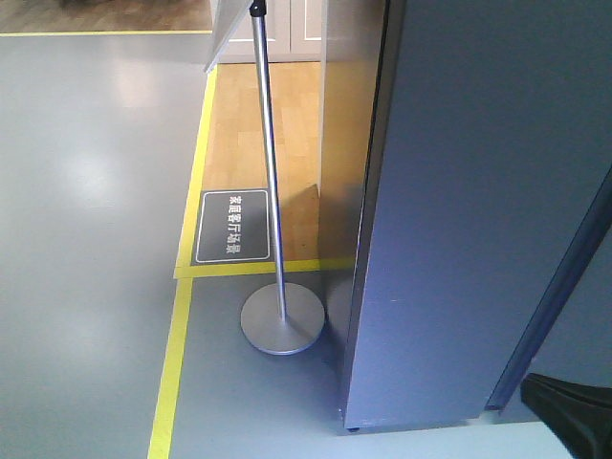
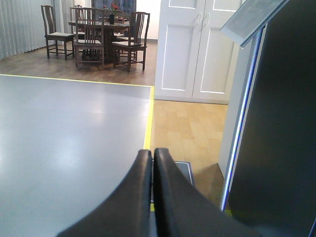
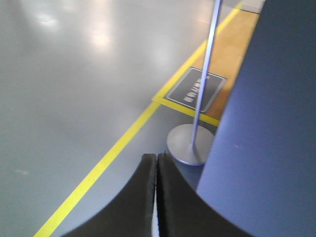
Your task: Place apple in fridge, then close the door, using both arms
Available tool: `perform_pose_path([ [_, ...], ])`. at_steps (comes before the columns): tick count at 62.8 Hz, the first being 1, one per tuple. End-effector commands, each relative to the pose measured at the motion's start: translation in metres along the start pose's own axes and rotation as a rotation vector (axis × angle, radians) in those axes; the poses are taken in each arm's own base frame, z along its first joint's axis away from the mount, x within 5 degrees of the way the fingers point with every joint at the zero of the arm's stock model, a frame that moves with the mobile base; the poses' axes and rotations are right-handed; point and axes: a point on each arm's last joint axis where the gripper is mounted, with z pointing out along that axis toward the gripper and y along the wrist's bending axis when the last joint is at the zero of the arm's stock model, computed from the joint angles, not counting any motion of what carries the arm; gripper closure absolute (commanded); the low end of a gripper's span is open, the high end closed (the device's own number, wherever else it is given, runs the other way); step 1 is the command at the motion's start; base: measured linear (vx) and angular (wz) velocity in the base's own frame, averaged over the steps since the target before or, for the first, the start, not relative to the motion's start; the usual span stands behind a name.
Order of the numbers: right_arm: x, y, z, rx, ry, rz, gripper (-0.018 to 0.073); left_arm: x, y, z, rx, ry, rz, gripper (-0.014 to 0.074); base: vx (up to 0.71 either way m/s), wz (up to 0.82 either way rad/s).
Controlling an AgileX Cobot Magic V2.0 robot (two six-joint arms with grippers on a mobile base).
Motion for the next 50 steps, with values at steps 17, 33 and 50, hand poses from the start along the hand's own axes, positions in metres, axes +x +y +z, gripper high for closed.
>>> perform_pose_path([
  [17,0.043,-0.02,-0.006,0.345,-0.331,0.276,0.0563,0.002,0.001,0.0,0.001,-0.055,-0.012,0.0603,0.0,0.0],
  [33,0.066,-0.013,-0.015,0.384,-0.535,0.177,0.0563,0.002,0.001,0.0,0.001,-0.055,-0.012,0.0603,0.0,0.0],
  [50,0.065,-0.014,-0.02,0.45,-0.561,0.111,0.0563,0.002,0.001,0.0,0.001,-0.055,-0.012,0.0603,0.0,0.0],
])
